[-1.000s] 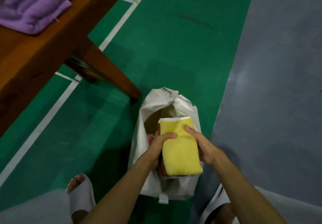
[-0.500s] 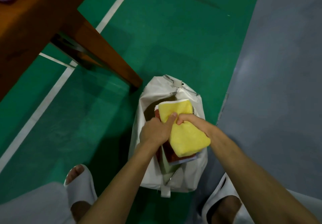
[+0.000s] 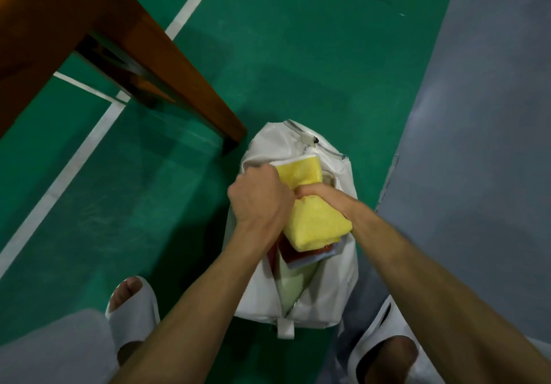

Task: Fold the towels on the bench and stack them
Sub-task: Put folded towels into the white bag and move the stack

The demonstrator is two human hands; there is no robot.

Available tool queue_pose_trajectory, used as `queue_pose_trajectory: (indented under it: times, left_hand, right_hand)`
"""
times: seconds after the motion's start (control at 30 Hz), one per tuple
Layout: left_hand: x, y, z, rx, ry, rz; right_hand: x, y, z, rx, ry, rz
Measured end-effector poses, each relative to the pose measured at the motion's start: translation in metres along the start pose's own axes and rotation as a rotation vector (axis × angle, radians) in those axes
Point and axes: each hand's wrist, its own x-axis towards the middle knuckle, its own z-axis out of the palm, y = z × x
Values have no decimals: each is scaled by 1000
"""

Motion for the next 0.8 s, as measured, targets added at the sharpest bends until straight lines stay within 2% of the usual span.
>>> queue_pose_trajectory:
  times: [0.1, 0.2, 0.33, 0.47, 0.7, 0.8]
  left_hand:
    - [13, -14, 10, 141, 201, 81]
    - [31, -43, 32, 286, 233, 66]
    - [41, -59, 47, 316, 141, 40]
    - [54, -61, 48, 348, -9, -43]
    - [51, -62, 55, 353, -113, -55]
    - [55, -62, 64, 372, -153, -79]
  right_hand:
    - [23, 8, -7, -8, 49, -7]
    - [23, -1, -5, -102, 41, 11]
    - [29, -16, 13, -208, 93, 125]
    - [40, -18, 26, -242, 222, 141]
    - [52, -10, 25, -160, 241, 96]
    - [52, -10, 23, -220, 217, 120]
